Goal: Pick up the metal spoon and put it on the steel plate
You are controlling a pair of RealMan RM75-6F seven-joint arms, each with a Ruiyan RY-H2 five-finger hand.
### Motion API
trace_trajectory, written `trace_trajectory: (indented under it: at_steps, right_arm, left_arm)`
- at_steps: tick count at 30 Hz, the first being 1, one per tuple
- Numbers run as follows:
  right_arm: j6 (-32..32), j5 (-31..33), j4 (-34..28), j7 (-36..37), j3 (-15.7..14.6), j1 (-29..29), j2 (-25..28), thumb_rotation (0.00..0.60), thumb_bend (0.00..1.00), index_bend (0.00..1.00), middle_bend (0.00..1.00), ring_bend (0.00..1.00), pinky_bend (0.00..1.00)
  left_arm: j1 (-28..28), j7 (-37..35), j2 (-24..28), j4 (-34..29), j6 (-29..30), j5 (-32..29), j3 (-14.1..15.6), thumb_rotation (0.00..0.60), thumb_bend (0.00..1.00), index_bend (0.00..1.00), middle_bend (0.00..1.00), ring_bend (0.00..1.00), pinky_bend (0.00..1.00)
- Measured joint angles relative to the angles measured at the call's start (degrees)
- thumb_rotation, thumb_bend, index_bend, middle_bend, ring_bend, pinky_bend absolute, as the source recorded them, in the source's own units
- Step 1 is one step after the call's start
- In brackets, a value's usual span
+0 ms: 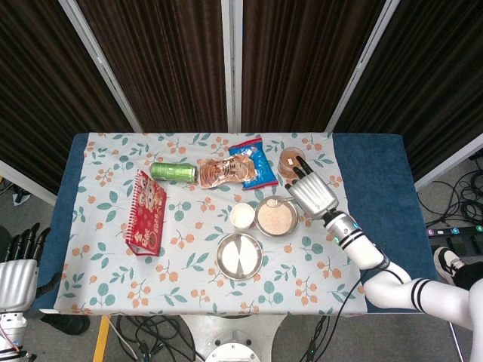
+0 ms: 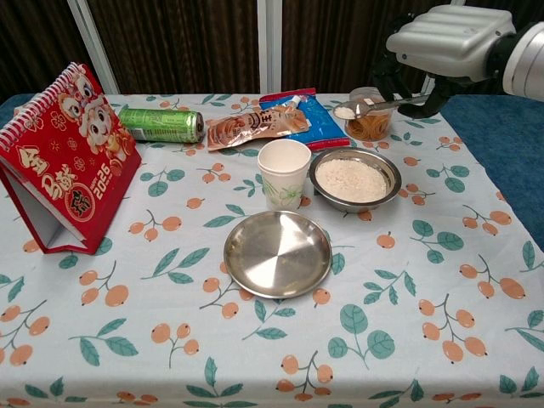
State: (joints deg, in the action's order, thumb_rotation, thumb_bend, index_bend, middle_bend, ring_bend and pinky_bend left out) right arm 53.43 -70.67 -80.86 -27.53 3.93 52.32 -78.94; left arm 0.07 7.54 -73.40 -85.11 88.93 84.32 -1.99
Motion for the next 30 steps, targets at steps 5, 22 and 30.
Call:
trace_trajectory:
  at_steps: [5, 22, 30]
  right_arm:
    - [-3.7, 0.8, -0.5, -4.2, 1.3, 3.0, -1.3, 0.6, 0.38, 0.64, 0.6, 0.19, 0.0]
    - [-12.0, 9.4, 0.8, -29.9, 0.9, 14.3, -5.9, 0.6, 0.38, 0.64, 0.6, 0.19, 0.0]
    - [-11.8, 9.5, 1.3, -41.3, -2.6, 19.2, -6.9, 0.6, 0.38, 0.64, 0.6, 0.19, 0.0]
  left_arm:
    - [0.2, -0.7, -0.3, 0.8, -0.1, -0.2, 0.1, 0.6, 0.26, 0.13, 0.1, 0.05, 0.11]
    - [1.0, -3.7, -1.7, 3.8, 0.2, -0.6, 0.2, 0.6, 0.26, 0.13, 0.1, 0.05, 0.11]
    - [1.2, -4.1, -2.0, 4.1, 0.4, -0.7, 0.2, 0.6, 0.26, 0.13, 0.1, 0.05, 0.11]
